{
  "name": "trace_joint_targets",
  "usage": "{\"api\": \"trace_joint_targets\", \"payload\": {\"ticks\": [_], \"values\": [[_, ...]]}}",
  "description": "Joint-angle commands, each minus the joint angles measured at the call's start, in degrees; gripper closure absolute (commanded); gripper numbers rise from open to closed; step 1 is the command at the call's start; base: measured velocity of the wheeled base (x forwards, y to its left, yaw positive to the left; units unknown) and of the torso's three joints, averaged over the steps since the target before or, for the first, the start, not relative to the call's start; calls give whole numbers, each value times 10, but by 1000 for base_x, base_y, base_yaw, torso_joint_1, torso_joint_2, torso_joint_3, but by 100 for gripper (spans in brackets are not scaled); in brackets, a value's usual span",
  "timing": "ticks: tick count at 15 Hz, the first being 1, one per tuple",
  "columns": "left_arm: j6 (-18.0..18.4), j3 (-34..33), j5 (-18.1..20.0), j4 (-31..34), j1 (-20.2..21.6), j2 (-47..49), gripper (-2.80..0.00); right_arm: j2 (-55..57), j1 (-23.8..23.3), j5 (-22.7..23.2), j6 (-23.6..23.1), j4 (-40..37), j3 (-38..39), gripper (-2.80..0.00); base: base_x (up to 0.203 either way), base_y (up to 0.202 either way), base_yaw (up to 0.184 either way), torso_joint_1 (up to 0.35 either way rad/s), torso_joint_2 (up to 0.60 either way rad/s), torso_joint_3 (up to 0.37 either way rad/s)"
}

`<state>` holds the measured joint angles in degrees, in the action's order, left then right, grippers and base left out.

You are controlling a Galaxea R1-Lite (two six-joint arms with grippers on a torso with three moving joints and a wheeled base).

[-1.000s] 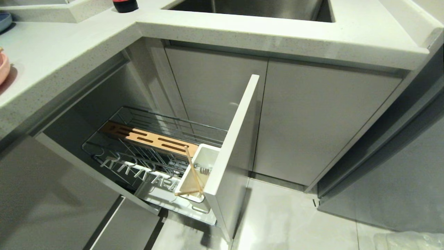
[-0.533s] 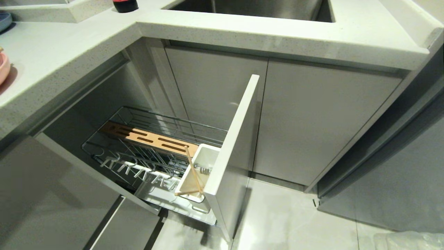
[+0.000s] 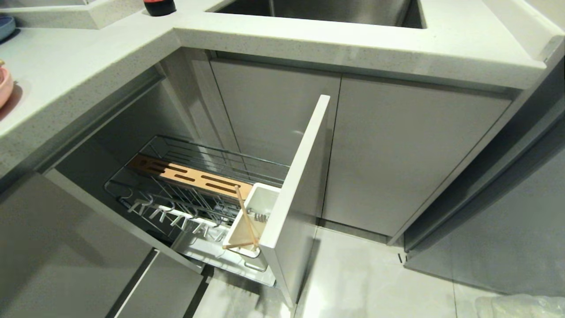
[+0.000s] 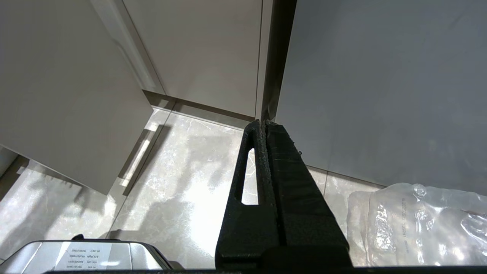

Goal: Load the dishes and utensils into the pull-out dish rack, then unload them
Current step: Pick up the bowl and place it in the cupboard

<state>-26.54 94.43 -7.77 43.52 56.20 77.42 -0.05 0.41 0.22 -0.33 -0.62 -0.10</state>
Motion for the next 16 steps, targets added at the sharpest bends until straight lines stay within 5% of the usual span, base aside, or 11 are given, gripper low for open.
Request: {"api": "trace_joint_targets", "payload": {"ticks": [1, 7, 8, 16], "values": [[-2, 0, 6, 2, 7, 10, -280, 0, 0, 0, 0, 0, 0, 0, 0, 0, 0, 0, 0, 0], [-2, 4, 14, 2, 12, 21, -280, 0, 0, 0, 0, 0, 0, 0, 0, 0, 0, 0, 0, 0], [-2, 4, 14, 2, 12, 22, 0, 0, 0, 0, 0, 0, 0, 0, 0, 0, 0, 0, 0, 0], [-2, 7, 13, -1, 13, 2, 0, 0, 0, 0, 0, 0, 0, 0, 0, 0, 0, 0, 0, 0]]}}
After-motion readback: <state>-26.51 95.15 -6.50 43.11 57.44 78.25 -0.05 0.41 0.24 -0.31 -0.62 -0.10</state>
